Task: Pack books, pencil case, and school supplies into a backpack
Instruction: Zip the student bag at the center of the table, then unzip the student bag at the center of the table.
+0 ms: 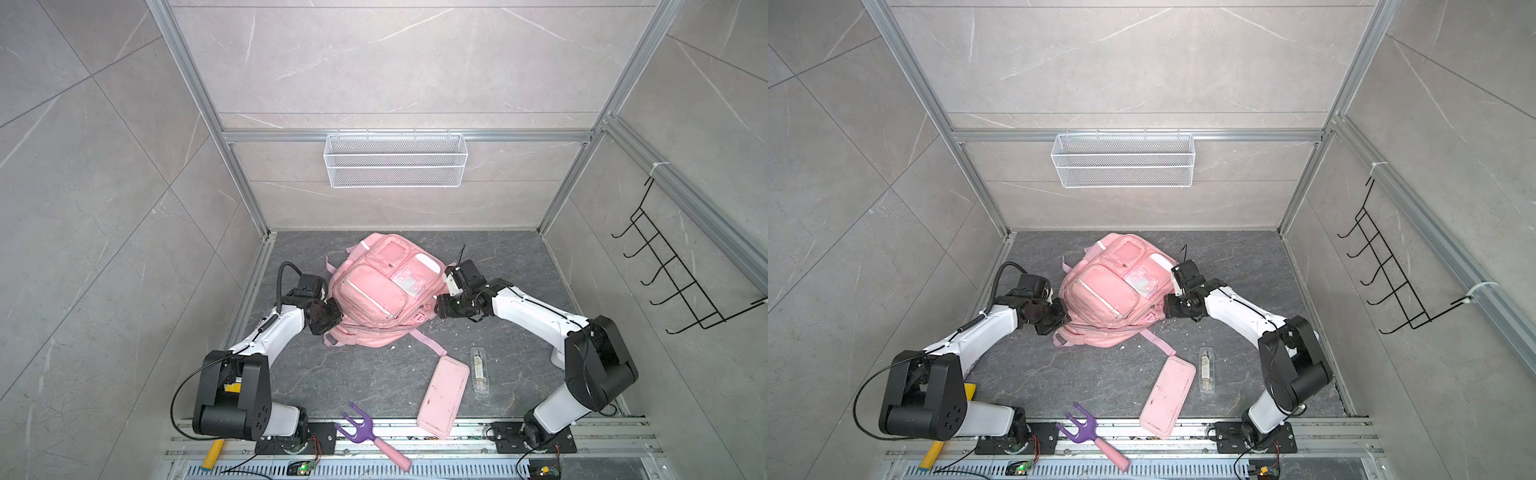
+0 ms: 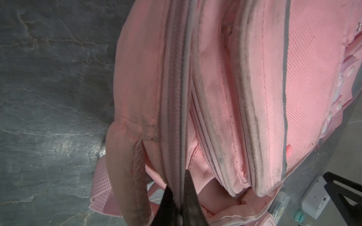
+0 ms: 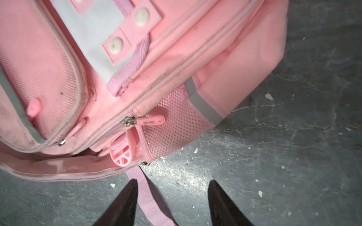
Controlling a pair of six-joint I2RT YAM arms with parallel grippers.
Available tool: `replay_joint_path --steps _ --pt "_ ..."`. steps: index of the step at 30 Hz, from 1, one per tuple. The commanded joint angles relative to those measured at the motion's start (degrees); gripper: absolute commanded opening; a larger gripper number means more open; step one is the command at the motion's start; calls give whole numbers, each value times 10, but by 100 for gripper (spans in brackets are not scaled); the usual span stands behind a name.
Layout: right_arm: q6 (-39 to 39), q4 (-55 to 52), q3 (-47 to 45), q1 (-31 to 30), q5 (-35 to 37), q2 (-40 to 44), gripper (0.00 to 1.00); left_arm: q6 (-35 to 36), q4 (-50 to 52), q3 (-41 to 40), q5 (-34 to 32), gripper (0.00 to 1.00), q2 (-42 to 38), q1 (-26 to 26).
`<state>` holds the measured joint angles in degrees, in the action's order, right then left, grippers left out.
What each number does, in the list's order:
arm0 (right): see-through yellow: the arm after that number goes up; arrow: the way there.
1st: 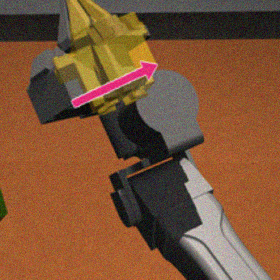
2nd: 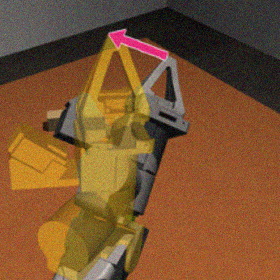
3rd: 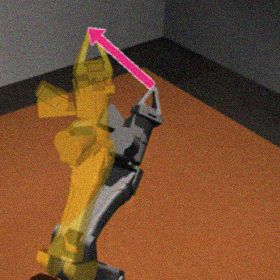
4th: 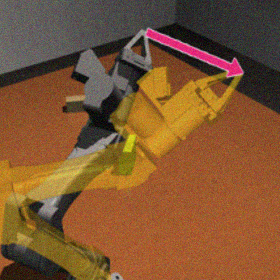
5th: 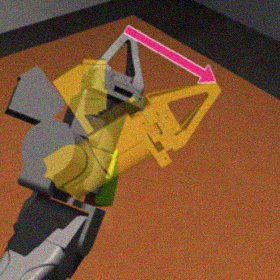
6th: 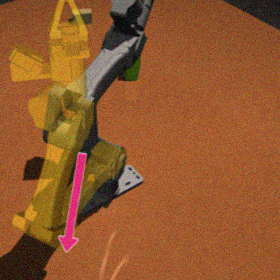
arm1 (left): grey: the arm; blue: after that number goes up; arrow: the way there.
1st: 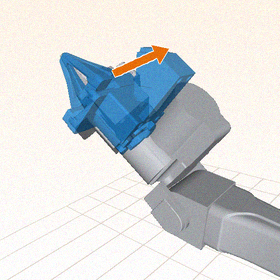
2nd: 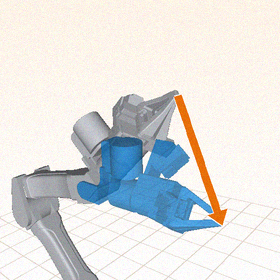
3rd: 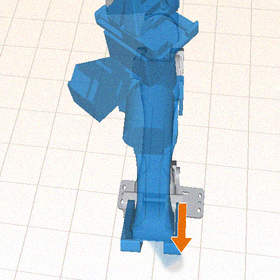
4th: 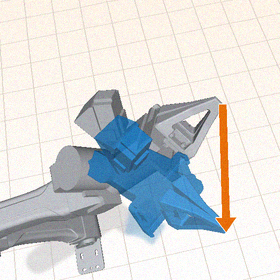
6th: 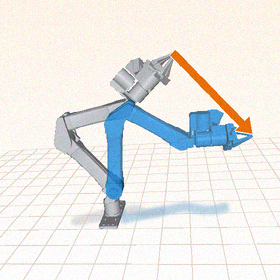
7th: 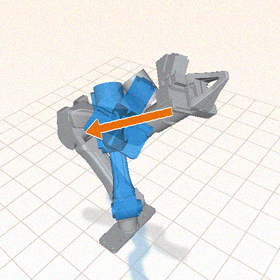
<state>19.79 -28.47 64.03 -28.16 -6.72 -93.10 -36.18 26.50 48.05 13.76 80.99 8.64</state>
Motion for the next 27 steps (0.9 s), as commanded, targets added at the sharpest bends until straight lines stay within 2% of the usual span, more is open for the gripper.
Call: replay_joint_path --steps 1,7,14,22,27 --pt "-13 13 30 -2 13 -8 61 13 -12 15 -39 0 11 -4" --pt "-39 53 59 -15 -9 -50 62 22 -9 21 -83 0 26 -4" --pt "-68 70 73 -57 -6 -98 64 22 -21 33 -100 0 56 -6" --pt "-59 107 43 -59 -18 -108 74 18 -34 55 -116 0 85 -17" --pt "-59 116 41 -59 -31 -123 76 18 -36 70 -114 0 96 -18"
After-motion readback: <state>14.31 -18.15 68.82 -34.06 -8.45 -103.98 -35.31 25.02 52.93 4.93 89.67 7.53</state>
